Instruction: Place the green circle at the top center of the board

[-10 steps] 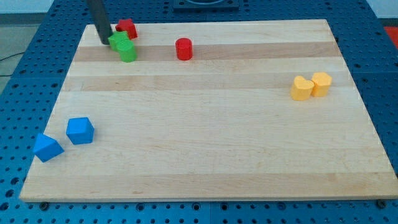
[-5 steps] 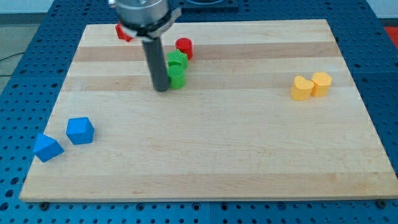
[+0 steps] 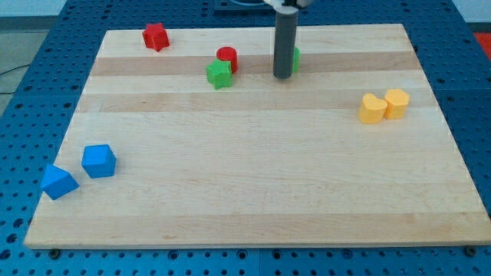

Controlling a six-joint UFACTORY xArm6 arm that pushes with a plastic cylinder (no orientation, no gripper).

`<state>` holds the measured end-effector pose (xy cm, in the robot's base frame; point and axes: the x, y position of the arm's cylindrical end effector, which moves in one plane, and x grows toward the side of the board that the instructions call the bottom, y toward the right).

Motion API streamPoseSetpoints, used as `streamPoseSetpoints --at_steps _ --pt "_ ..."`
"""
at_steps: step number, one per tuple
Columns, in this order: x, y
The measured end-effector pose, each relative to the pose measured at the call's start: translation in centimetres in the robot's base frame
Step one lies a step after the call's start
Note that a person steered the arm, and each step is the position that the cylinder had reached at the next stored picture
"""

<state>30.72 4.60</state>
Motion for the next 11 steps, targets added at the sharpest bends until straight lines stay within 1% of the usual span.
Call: streamPoseSetpoints --at_steps 1,3,4,5,6,7,8,9,10,11 --pt "-0.3 1.6" --pt "-3.2 4.3" --pt "-3.7 8.8" --pt "-4.7 9.2" --pt "-4.7 4.3" --pt "-4.7 3.7" --pt "-7.2 8.6" --pt "-9.0 6.7" --pt "-8.3 3.0" --pt "-8.3 1.7"
